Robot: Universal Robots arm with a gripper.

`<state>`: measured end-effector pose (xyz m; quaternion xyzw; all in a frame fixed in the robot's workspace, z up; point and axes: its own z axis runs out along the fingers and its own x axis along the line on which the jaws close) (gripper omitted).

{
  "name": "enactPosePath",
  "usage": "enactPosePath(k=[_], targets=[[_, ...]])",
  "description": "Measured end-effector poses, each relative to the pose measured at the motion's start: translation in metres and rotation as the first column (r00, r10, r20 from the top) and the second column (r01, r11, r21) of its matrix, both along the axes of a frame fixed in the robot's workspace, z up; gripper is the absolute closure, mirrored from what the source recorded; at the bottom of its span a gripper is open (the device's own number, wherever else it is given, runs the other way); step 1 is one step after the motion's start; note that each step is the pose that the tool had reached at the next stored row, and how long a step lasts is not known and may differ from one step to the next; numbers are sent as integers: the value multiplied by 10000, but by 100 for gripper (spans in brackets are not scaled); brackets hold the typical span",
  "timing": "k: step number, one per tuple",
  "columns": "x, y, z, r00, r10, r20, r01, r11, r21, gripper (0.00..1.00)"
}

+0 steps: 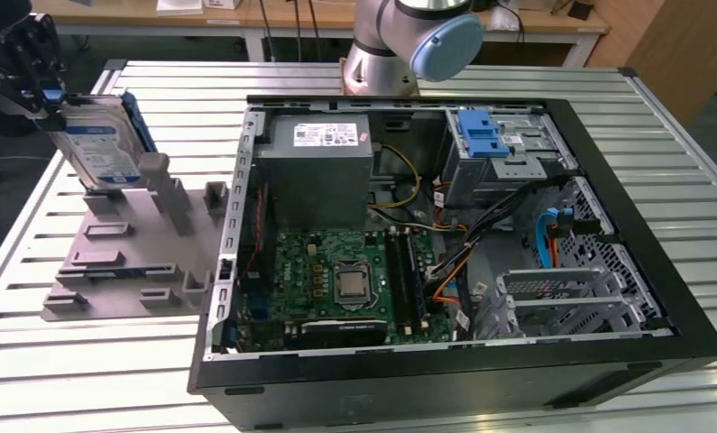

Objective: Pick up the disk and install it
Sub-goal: 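Pick up the disk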

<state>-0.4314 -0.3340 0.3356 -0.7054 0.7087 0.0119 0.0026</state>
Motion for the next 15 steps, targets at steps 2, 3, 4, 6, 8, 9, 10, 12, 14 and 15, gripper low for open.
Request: enactPosePath(k=[2,3,4,6,8,9,10,12,14,15], targets=[[0,0,5,10000,0,0,0,10000,0,64],[0,0,7,10000,0,0,0,10000,0,64],[0,0,9,10000,0,-1,0,10000,0,64],[0,0,14,10000,0,-1,0,10000,0,64],[0,0,18,10000,0,0,0,10000,0,64],[0,0,22,10000,0,1,0,10000,0,64],[0,0,23,10000,0,-1,0,10000,0,64],[0,0,25,10000,0,-1,0,10000,-1,64],[0,0,28,10000,0,-1,0,10000,-1,64],[0,0,28,10000,0,-1,0,10000,-1,64]])
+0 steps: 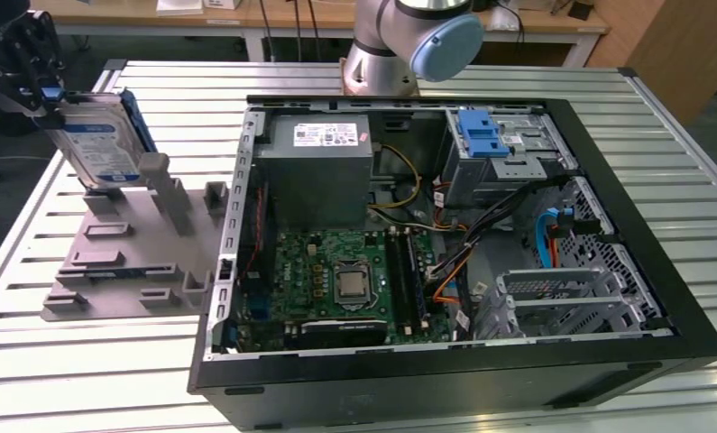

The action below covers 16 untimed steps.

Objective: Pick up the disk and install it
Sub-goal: 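Pick up the disk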

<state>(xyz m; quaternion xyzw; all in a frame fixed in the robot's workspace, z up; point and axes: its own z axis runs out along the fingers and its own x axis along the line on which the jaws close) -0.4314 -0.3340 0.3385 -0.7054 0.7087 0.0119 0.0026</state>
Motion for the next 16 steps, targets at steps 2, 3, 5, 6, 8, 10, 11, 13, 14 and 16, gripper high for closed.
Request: enactPosePath(k=[2,3,5,6,8,10,11,13,14,16], targets=[[0,0,22,10000,0,1,0,10000,0,64],[0,1,44,10000,0,1,0,10000,0,64],[0,1,48,10000,0,1,0,10000,0,64],[0,1,50,10000,0,0,0,10000,0,64],[0,3,68,10000,0,0,0,10000,0,64],[0,5,85,10000,0,0,0,10000,0,64],[0,6,87,10000,0,1,0,10000,0,64],[0,6,91,10000,0,0,0,10000,0,64],[0,6,93,10000,0,0,0,10000,0,64],[0,6,97,10000,0,1,0,10000,0,64]])
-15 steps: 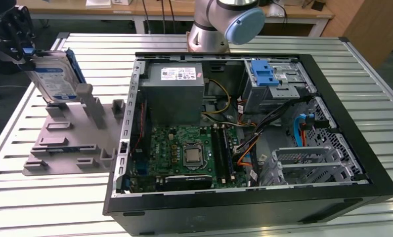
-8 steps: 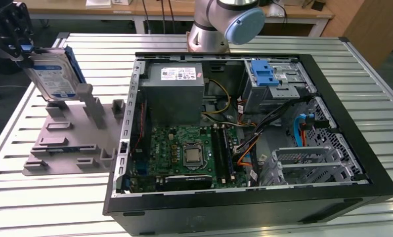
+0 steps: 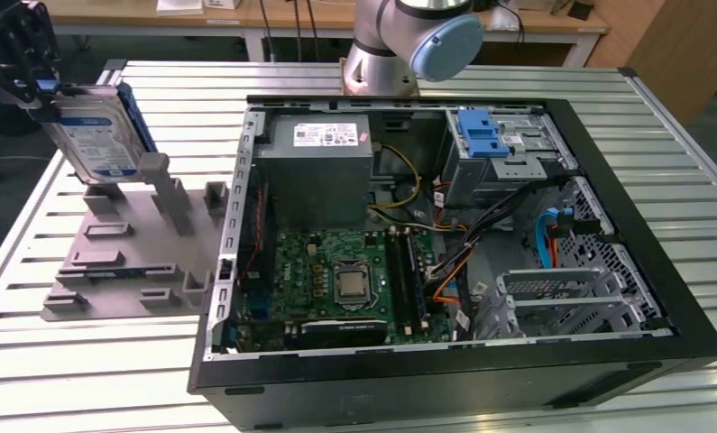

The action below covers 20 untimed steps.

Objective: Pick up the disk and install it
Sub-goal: 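Pick up the disk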

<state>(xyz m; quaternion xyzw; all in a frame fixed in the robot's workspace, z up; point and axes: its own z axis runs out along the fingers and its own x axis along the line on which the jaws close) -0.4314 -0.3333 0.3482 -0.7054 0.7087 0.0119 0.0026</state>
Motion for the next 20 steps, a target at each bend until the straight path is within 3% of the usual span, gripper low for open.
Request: enactPosePath(k=[20], targets=[[0,3,46,10000,0,0,0,10000,0,64]])
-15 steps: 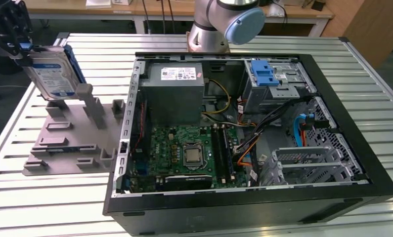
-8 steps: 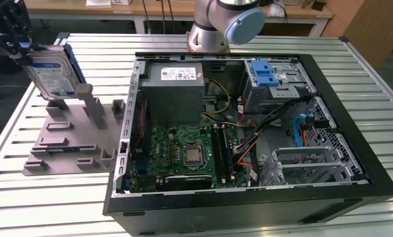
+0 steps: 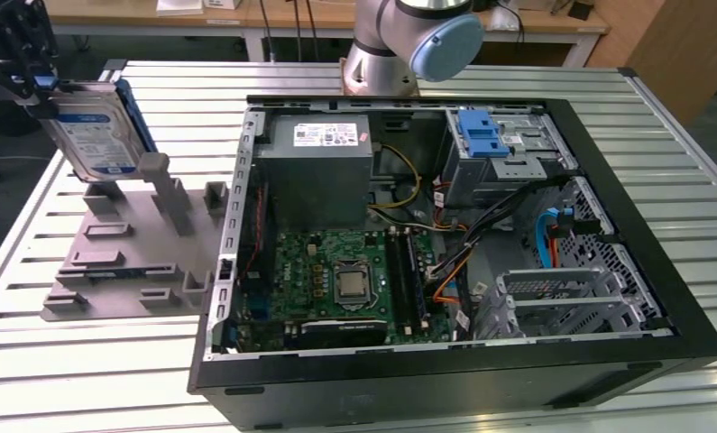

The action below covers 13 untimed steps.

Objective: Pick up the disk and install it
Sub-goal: 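Pick up the disk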

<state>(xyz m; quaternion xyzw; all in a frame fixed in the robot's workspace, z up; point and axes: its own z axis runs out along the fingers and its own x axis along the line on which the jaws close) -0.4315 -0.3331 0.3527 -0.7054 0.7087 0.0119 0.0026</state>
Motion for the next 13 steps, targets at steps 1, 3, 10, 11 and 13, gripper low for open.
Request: enactPosePath(k=[1,3,10,11,13], targets=[[0,0,1,10000,0,0,0,10000,0,64],[0,1,21,10000,0,0,0,10000,0,64],[0,2,38,10000,0,-1,0,10000,-1,64],[0,2,42,10000,0,-1,0,10000,-1,64],[0,2,50,10000,0,0,0,10000,0,64]])
